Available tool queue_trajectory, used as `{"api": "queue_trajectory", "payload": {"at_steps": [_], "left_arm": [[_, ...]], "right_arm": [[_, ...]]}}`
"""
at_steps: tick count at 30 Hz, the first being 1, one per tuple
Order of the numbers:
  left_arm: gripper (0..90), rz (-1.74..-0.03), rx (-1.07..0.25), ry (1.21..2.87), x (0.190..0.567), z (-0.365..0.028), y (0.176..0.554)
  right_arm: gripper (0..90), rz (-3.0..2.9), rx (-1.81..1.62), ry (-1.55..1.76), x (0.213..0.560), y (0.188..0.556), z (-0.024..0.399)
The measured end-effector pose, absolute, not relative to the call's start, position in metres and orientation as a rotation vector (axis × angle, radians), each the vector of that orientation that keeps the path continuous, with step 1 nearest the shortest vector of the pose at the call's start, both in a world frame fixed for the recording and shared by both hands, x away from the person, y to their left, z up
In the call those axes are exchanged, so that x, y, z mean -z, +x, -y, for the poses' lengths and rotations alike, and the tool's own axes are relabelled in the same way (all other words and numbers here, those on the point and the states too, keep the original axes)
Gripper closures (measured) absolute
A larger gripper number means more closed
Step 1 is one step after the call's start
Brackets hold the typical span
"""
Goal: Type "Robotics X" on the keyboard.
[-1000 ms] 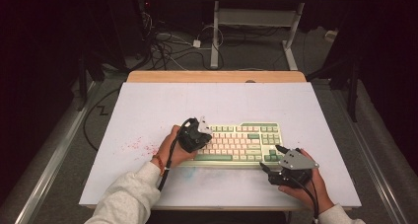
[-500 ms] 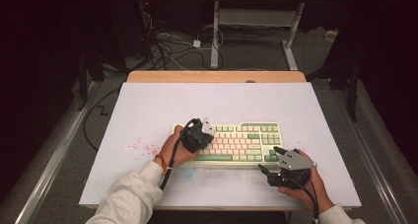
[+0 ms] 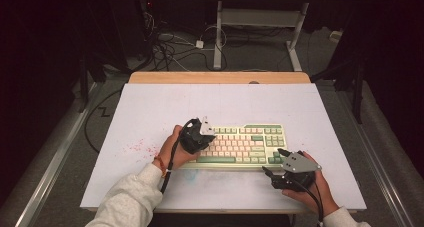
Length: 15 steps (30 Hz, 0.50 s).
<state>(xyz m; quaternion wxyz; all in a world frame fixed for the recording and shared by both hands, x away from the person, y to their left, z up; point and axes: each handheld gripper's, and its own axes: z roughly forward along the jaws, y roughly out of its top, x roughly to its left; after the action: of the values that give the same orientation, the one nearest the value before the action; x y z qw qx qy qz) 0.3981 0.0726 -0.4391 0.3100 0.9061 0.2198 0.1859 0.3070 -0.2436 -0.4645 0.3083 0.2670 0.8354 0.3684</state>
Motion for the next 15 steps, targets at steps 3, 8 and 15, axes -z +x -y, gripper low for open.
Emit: {"api": "queue_trajectory", "payload": {"at_steps": [3, 8, 15], "left_arm": [[78.4, -0.584, -0.499, 2.377, 0.437, -0.076, 0.396], [69.2, -0.582, -0.540, 2.356, 0.433, -0.078, 0.391], [58.4, -0.585, -0.568, 2.327, 0.431, -0.083, 0.386]], "right_arm": [[24.6, -2.207, -0.975, 0.709, 0.464, 0.307, 0.244], [24.6, -2.207, -0.973, 0.708, 0.464, 0.307, 0.244], [24.7, -2.206, -0.973, 0.713, 0.464, 0.307, 0.244]]}}
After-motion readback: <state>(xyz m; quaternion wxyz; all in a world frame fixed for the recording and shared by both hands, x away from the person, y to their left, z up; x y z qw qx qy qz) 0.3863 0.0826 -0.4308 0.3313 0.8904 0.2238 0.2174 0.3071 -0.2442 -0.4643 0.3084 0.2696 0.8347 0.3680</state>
